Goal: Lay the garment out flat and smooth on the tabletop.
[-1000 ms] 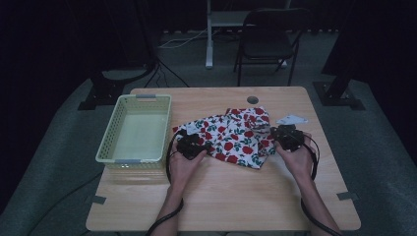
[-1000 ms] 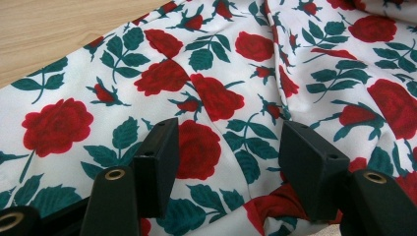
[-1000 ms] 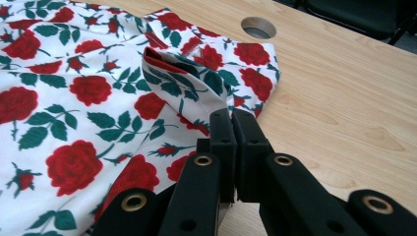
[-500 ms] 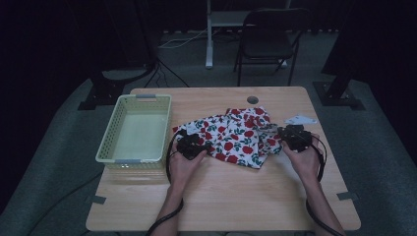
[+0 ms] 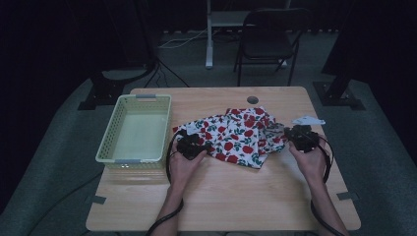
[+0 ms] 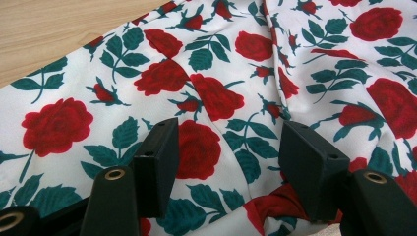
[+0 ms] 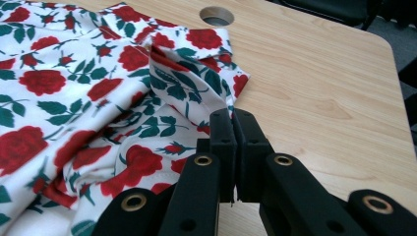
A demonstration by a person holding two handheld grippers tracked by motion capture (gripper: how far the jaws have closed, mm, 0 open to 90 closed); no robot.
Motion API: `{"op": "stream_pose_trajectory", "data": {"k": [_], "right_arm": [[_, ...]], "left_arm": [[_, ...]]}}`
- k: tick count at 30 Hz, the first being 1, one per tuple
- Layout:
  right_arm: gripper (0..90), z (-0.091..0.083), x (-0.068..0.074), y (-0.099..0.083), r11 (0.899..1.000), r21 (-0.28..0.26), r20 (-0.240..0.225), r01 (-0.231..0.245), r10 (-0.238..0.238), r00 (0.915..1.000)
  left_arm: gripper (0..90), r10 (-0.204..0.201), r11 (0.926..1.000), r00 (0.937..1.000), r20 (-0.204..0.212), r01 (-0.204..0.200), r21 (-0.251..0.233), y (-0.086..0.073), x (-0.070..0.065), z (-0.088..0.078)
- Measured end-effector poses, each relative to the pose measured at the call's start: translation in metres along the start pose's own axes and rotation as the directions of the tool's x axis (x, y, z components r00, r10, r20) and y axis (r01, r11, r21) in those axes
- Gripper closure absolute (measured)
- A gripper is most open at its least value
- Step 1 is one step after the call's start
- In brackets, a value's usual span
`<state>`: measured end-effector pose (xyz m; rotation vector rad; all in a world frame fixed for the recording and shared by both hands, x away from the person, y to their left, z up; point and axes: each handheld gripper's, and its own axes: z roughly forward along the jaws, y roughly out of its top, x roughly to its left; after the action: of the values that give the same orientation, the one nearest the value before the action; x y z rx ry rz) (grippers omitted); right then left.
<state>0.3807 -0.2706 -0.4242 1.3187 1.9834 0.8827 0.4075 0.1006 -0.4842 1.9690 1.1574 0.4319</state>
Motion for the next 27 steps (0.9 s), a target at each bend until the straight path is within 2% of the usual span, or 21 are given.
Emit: {"op": "stream_pose_trajectory", "data": {"k": [18, 27], "right_arm": [[88.5, -0.009, -0.023, -0.011, 0.999, 0.004, 0.038, -0.041, 0.041, 0.9984], [88.5, -0.012, -0.038, -0.020, 0.997, 0.012, 0.065, -0.079, 0.078, 0.9948]], "left_arm": [[42.1, 0.000, 1.0000, 1.0000, 0.001, 0.000, 0.000, 0.000, 0.000, 0.000], [42.1, -0.001, 1.0000, 1.0000, 0.002, 0.001, 0.001, 0.000, 0.000, 0.000]]}}
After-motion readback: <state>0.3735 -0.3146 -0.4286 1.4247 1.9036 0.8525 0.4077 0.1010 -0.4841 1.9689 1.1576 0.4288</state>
